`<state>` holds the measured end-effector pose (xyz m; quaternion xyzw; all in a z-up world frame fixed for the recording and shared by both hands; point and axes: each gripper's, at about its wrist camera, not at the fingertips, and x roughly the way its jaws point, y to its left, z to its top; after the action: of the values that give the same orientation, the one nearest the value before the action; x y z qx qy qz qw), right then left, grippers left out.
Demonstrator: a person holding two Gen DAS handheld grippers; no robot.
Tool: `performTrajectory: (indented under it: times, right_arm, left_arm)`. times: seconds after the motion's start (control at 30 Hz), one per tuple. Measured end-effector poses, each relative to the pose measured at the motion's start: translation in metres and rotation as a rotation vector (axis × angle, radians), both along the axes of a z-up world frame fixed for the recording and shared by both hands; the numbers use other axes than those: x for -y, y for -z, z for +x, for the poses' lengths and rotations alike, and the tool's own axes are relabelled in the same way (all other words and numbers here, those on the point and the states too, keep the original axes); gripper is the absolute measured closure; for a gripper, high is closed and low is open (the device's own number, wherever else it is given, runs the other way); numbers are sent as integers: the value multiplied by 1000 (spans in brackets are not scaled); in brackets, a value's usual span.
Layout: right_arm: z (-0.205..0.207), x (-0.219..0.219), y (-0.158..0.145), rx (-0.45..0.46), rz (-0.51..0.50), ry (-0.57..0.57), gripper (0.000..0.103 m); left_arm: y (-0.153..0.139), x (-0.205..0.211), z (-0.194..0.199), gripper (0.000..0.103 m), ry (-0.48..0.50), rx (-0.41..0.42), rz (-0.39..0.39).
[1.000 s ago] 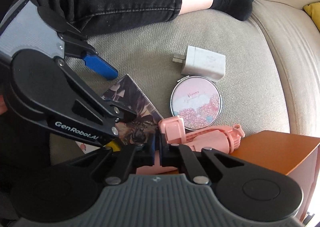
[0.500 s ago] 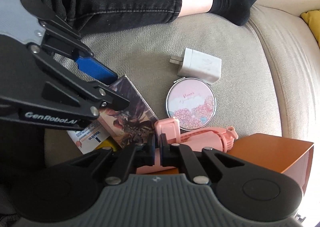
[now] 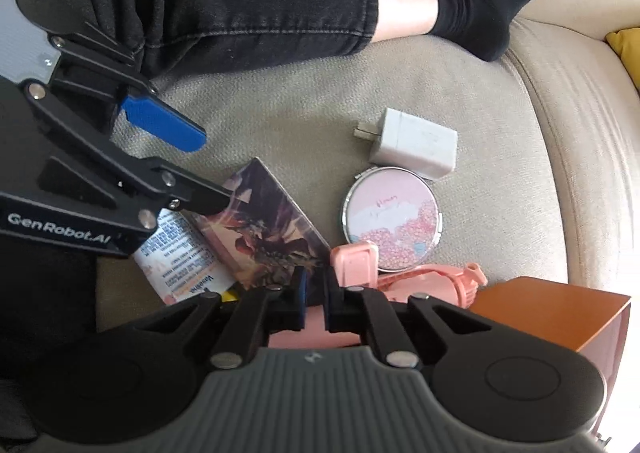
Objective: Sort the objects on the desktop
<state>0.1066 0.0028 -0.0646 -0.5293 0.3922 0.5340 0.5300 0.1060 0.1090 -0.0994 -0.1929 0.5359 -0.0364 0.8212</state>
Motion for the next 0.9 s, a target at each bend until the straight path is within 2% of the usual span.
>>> performTrajectory:
  times: [0.07, 0.2, 0.27, 0.37, 0.53, 0.6, 0.63, 0.7, 0.8, 0.87, 0.9]
  right_arm:
    - [8, 2, 1, -6, -10, 3, 94]
    - [10, 0, 2, -10, -31, -28, 95]
    - [10, -3, 4, -4, -43, -39, 95]
    - [11, -5, 5, 1, -47, -43, 94]
    - [16, -1, 3, -20, -40, -63, 94]
    - [20, -1, 3, -25, -32, -62, 94]
    - [21, -1, 2, -29, -29, -55, 94]
    - [18, -2, 9, -32, -21, -47, 94]
    - [20, -2, 9, -38, -8, -42, 94]
    - [19, 2, 4, -48, 1, -33, 94]
    - [19, 4, 2, -51, 5, -32, 94]
  left_arm:
    - [5, 3, 5, 41, 13, -10, -5]
    - [20, 10, 15, 37, 18, -63, 20]
    - [24, 10, 18, 29, 17, -65, -4]
    - [34, 8, 25, 22, 5, -75, -37]
    - [39, 7, 25, 19, -13, -66, -78]
    - [38, 6, 24, 24, -20, -52, -96]
    - [37, 7, 23, 31, -19, -42, -106]
    - [33, 9, 21, 35, -22, -29, -94]
    - [23, 5, 15, 51, -41, 10, -89]
    - [8, 0, 7, 67, -34, 55, -100]
    - [0, 1, 4, 69, -21, 78, -104]
